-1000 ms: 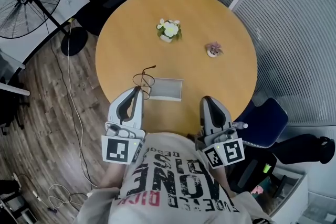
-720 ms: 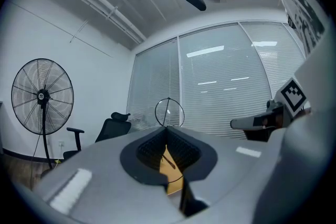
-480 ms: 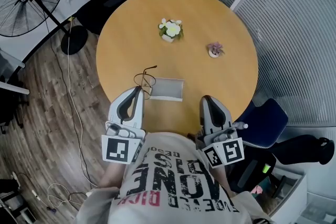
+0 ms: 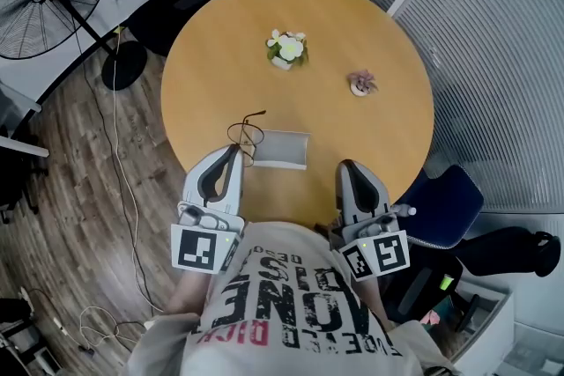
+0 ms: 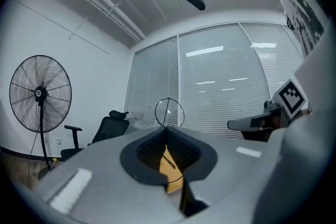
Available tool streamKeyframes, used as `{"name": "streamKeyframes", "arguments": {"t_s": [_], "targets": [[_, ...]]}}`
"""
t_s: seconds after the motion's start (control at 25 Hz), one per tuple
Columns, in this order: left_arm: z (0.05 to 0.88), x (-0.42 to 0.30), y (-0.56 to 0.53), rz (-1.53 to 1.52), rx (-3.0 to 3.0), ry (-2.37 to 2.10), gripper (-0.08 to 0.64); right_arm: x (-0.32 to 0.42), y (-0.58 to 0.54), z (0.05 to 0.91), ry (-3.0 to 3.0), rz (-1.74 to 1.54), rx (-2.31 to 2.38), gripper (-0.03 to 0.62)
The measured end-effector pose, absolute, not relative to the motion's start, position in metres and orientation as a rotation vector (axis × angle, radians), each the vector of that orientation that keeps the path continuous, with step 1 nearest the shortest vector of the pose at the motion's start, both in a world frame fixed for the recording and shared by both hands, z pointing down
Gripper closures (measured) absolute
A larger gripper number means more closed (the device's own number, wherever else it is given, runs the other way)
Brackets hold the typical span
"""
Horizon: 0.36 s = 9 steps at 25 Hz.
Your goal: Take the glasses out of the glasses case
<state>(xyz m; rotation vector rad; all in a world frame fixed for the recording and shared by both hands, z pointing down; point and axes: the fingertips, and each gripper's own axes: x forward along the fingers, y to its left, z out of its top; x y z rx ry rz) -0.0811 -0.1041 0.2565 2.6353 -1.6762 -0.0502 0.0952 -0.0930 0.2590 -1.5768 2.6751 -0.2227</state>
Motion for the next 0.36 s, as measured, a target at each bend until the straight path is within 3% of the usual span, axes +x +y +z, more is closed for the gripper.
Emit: {"name": "streamKeyframes", "arguments": {"t_s": [0.36], "targets": [[0.2579, -0.0784, -0.1085, -0.039, 2.658, -1.665, 0.541, 0.0969, -0.0971, 0.2607, 2.673, -0.224, -1.584, 0.569]]}}
